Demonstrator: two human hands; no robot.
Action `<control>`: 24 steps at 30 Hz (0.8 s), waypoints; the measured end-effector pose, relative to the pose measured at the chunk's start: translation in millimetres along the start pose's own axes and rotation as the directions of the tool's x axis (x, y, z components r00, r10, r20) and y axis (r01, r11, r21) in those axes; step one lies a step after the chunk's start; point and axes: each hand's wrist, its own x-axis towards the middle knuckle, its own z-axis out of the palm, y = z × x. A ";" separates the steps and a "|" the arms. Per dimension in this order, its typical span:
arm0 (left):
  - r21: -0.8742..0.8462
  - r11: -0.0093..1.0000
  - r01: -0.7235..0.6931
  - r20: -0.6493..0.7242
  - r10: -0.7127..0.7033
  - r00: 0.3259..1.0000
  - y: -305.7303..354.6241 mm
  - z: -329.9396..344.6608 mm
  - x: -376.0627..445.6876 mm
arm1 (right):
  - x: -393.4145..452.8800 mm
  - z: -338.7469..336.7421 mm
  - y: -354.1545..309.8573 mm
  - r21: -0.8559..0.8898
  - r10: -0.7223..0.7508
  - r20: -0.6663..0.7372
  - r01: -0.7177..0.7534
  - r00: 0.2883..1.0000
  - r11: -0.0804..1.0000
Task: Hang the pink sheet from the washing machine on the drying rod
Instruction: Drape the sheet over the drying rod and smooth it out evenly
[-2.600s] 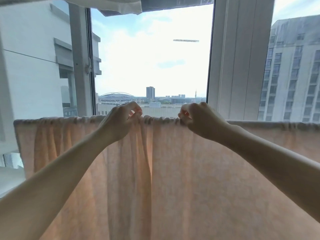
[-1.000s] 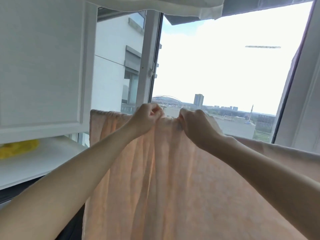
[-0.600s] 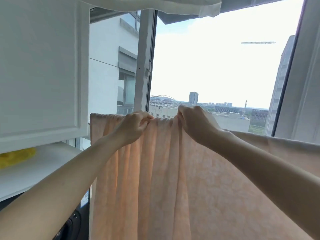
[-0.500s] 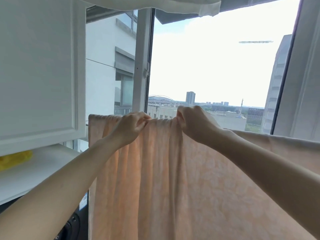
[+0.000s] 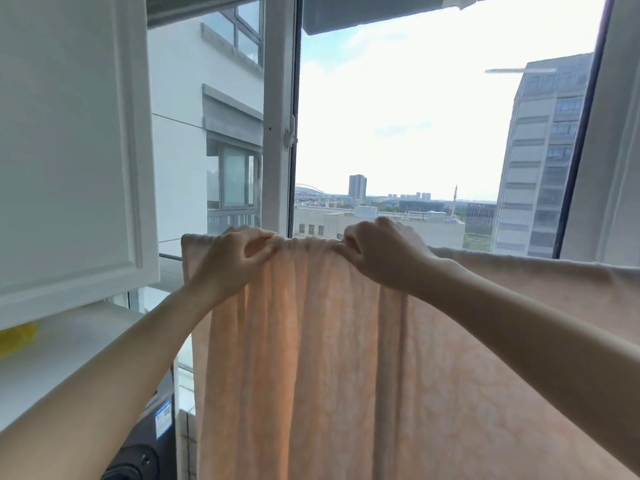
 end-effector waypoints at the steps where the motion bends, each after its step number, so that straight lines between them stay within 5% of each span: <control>1: -0.002 1.000 0.005 -0.017 -0.005 1.000 -7.9 -1.3 -1.1 | 2.7 2.6 -3.9 -0.033 0.001 -0.017 -0.001 1.000 0.999; 7: -0.033 0.991 0.132 -0.172 -0.136 0.976 -52.0 -7.4 -12.1 | 22.8 14.3 -24.1 -0.143 -0.017 -0.074 0.006 0.997 0.990; 11: -0.102 0.953 0.286 -0.325 -0.304 0.896 -86.6 -16.6 -17.5 | 34.3 24.7 -33.2 -0.191 -0.023 -0.084 0.006 0.996 0.982; 13: -0.210 0.878 0.430 -0.248 -0.474 0.845 -95.9 -23.6 -16.7 | 39.9 31.2 -37.1 -0.195 -0.017 -0.097 -0.002 0.995 0.981; 17: -0.511 0.591 0.624 0.204 -0.621 0.756 -104.1 -35.5 -18.3 | 47.9 40.7 -45.8 -0.200 -0.016 -0.113 -0.007 0.993 0.980; 24: -0.575 0.625 0.528 0.266 -0.468 0.843 -94.7 -41.7 -17.3 | 60.7 50.0 -68.0 -0.132 -0.036 -0.123 0.020 0.992 0.991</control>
